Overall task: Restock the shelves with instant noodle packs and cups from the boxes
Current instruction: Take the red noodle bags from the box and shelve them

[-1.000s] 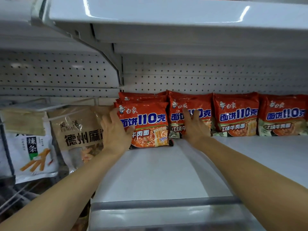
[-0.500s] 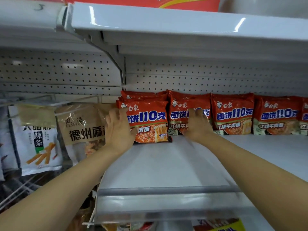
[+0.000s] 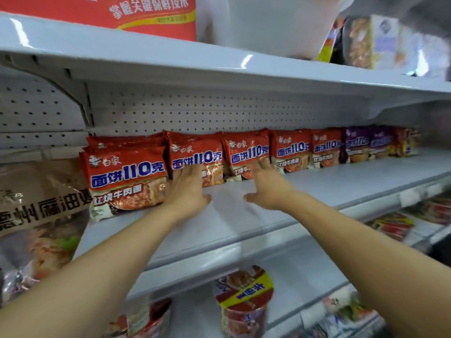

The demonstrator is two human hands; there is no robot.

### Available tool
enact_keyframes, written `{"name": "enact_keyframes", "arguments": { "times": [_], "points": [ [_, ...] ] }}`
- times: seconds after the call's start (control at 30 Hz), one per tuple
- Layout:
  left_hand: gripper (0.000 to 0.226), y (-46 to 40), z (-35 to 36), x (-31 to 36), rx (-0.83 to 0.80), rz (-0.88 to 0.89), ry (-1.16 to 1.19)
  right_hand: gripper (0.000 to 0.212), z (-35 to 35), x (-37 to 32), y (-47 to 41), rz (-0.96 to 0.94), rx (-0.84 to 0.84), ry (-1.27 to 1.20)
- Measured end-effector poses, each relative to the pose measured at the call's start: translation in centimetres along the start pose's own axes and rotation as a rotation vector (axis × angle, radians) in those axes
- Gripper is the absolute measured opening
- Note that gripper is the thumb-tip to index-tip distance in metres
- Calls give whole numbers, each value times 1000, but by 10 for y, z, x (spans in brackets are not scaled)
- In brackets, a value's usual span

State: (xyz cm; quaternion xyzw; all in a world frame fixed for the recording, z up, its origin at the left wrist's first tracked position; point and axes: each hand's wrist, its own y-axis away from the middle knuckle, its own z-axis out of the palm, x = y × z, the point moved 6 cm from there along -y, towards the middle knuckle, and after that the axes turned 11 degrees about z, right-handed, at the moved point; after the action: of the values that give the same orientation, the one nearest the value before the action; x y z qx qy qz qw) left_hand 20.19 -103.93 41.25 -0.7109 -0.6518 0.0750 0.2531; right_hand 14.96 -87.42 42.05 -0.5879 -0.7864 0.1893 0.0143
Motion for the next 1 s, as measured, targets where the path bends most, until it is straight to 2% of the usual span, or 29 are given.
{"name": "enact_keyframes", "arguments": {
  "times": [0.23, 0.53, 0.77, 1.0],
  "points": [
    [77, -21, 44, 119, -107, 147, 49, 80, -37, 112, 38, 143, 53, 7],
    [69, -20, 115, 303, -210, 331, 152, 81, -69, 292, 111, 338, -4, 29],
    [63, 4, 191, 424, -313, 398, 249, 79, -70, 426, 182, 484, -37, 42],
    [67, 26, 271, 524, -450, 471, 306, 78, -51, 541, 256, 705, -104, 9]
  ]
}}
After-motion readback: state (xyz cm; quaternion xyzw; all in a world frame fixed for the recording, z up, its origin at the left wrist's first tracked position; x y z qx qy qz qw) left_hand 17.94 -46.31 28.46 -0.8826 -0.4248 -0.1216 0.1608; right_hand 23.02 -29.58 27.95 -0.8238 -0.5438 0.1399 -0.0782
